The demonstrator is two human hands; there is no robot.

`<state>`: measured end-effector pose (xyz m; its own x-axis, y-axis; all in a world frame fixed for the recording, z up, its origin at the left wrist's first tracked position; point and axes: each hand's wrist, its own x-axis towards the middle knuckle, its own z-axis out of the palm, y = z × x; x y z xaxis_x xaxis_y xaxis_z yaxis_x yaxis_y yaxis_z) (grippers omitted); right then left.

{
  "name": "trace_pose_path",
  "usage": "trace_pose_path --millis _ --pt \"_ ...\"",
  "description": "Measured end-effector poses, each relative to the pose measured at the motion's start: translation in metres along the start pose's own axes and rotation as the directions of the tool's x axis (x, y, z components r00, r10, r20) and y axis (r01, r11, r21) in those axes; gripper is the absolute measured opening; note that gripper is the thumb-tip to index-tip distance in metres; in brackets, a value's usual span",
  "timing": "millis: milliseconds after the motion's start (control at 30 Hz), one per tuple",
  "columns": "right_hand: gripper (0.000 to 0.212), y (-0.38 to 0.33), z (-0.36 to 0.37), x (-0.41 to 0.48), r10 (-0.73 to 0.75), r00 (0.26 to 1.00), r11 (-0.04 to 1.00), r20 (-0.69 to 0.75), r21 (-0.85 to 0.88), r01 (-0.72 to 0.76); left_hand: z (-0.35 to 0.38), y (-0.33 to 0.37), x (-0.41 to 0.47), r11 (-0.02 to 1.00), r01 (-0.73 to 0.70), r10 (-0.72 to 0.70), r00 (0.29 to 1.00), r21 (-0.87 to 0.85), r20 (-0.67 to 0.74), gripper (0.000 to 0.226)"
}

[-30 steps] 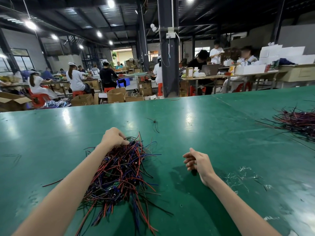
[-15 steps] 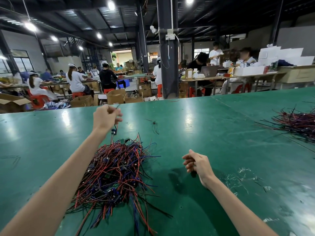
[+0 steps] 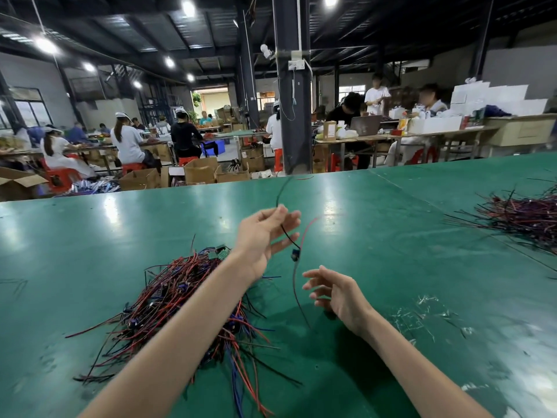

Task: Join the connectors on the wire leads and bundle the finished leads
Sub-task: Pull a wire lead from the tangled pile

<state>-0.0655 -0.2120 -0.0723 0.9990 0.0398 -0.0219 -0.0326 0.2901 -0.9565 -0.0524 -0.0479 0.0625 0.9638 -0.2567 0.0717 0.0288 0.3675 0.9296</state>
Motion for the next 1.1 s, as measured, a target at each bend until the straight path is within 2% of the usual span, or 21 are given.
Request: trace_pose_path --millis 100,200,267,333,400,467,567,733,800,867,933,1033,1067,1100 --pt "0.028 -0.005 0.007 -0.004 0.061 0.991 0.984 0.116 0.161 -0.079 0.001 -0.037 0.002 0.995 0.063 -0.057 0.995 0.076 -0.079 0.007" --pt "0.021 -0.005 0.010 -0.008 0.053 0.985 0.989 0.165 0.124 -0.074 -0.004 -0.062 0.005 0.995 0.098 -0.099 0.986 -0.017 -0.134 0.010" --pt "0.024 -0.004 0.012 -0.008 0.064 0.985 0.992 0.159 0.098 -0.080 -0.009 -0.070 0.007 0.992 0.098 -0.110 0.980 -0.078 -0.165 0.009" --pt "0.023 -0.003 0.013 -0.006 0.074 0.988 0.992 0.138 0.091 -0.087 -0.013 -0.076 0.010 0.992 0.115 -0.121 0.975 -0.044 -0.188 0.008" --pt "0.017 -0.003 0.013 -0.004 0.086 0.990 0.992 0.111 0.085 -0.096 -0.018 -0.079 0.013 0.978 0.193 -0.181 0.974 0.078 -0.140 0.009" --pt "0.021 -0.002 0.013 -0.002 0.085 0.993 0.994 0.082 0.056 -0.090 -0.023 -0.077 0.013 0.910 0.298 -0.302 0.953 0.287 -0.034 0.009" --pt "0.026 -0.001 0.012 -0.003 0.041 0.998 0.999 0.037 -0.021 -0.040 -0.027 -0.068 0.016 0.768 0.287 -0.368 0.930 0.572 0.027 0.009" --pt "0.030 0.004 0.014 0.000 -0.019 0.997 0.987 -0.080 -0.158 0.006 -0.015 -0.045 0.047 0.681 0.273 -0.296 0.951 0.680 -0.086 0.019" --pt "0.029 0.005 0.012 0.001 -0.023 0.992 0.988 -0.122 -0.152 0.004 -0.010 -0.033 0.071 0.778 0.284 -0.224 0.959 0.561 -0.175 0.020" --pt "0.030 0.005 0.008 0.001 -0.020 0.989 0.992 -0.147 -0.126 0.001 -0.009 -0.018 0.094 0.883 0.236 -0.130 0.954 0.406 -0.271 0.008" --pt "0.030 0.007 0.005 0.001 -0.027 0.986 0.995 -0.162 -0.096 0.012 -0.016 -0.006 0.107 0.874 0.210 -0.083 0.953 0.439 -0.292 0.006" --pt "0.029 0.009 0.005 0.003 -0.047 0.983 0.995 -0.176 -0.098 0.030 -0.048 0.003 0.115 0.749 0.211 0.011 0.944 0.628 -0.330 0.023" --pt "0.028 0.010 0.006 0.004 -0.051 0.982 0.994 -0.182 -0.109 0.031 -0.063 0.005 0.117 0.670 0.216 0.058 0.939 0.710 -0.340 0.021" --pt "0.028 0.010 0.007 0.006 -0.054 0.981 0.992 -0.188 -0.120 0.032 -0.075 0.009 0.115 0.542 0.234 0.100 0.936 0.807 -0.338 0.015"
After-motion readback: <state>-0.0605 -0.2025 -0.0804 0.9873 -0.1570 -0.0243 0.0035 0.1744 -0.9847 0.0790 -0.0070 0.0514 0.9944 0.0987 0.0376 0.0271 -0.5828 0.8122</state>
